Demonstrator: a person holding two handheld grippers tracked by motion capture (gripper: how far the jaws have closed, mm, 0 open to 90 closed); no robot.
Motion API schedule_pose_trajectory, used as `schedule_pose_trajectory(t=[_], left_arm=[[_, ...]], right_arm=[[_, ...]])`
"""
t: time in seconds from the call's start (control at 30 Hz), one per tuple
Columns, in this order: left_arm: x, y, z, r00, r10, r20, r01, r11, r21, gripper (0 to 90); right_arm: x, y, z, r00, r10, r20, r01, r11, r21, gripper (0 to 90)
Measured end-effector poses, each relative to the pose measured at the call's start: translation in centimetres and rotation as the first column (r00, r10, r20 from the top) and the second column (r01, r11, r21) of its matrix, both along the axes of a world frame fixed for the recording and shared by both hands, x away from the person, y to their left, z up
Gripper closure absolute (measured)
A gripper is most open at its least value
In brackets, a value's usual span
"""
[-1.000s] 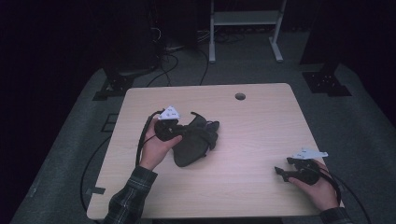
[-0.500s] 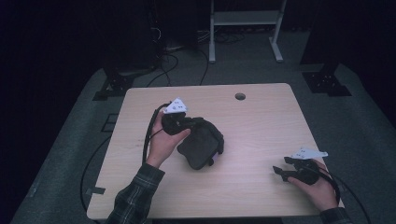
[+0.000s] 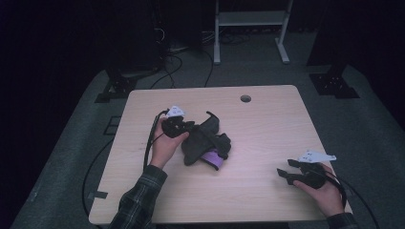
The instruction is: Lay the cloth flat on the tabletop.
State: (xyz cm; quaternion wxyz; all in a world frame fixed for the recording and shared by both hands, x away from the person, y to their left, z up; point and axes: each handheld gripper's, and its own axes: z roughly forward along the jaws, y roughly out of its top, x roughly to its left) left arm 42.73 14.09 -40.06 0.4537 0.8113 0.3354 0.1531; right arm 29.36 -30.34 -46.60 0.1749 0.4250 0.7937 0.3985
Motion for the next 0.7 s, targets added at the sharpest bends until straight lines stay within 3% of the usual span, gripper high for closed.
schedule_pose_trajectory(t=[0.1, 0.13, 0.3, 0.43, 0.57, 0.6, 0.63, 0.67, 0.7], left_arm=[[-1.1, 0.6, 0.7, 0.9998, -0.003, 0.021, 0.003, 1.0000, 0.005, 58.3], [-2.2, 1.1, 1.0, 0.9995, -0.009, 0.029, 0.009, 0.9999, 0.013, 55.0], [-4.4, 2.0, 0.7, 0.9993, -0.027, 0.026, 0.026, 0.9992, 0.031, 49.9], [-6.2, 2.8, -0.6, 0.9992, -0.038, 0.012, 0.037, 0.9979, 0.053, 49.4], [-7.6, 3.6, -3.1, 0.9980, -0.043, -0.046, 0.047, 0.9953, 0.085, 48.1], [-7.6, 3.6, -3.1, 0.9980, -0.043, -0.046, 0.047, 0.9953, 0.085, 47.9], [-7.9, 3.8, -3.9, 0.9975, -0.044, -0.056, 0.050, 0.9916, 0.120, 47.8], [-7.9, 3.8, -3.9, 0.9975, -0.044, -0.056, 0.050, 0.9916, 0.120, 47.4], [-8.1, 3.8, -4.4, 0.9968, -0.046, -0.064, 0.055, 0.9875, 0.148, 46.8]], right_arm=[[0.0, 1.0, 0.5, 0.9993, 0.031, 0.019, -0.031, 0.999, 0.012, 40.1], [0.1, 1.7, 0.8, 0.9984, 0.052, 0.021, -0.053, 0.998, 0.028, 41.2], [0.5, 3.5, 1.1, 0.9950, 0.098, 0.020, -0.099, 0.994, 0.036, 43.6], [0.7, 4.5, 1.2, 0.9920, 0.125, 0.018, -0.126, 0.991, 0.049, 44.2], [0.9, 6.3, 1.3, 0.9853, 0.170, 0.014, -0.171, 0.985, 0.032, 44.8], [0.9, 6.3, 1.3, 0.9853, 0.170, 0.014, -0.171, 0.985, 0.032, 44.8], [1.0, 7.0, 1.3, 0.9824, 0.186, 0.012, -0.186, 0.982, 0.032, 44.8], [1.0, 7.0, 1.3, 0.9824, 0.186, 0.012, -0.186, 0.982, 0.032, 44.8], [1.2, 7.7, 1.3, 0.9786, 0.205, 0.015, -0.205, 0.978, 0.026, 45.1]])
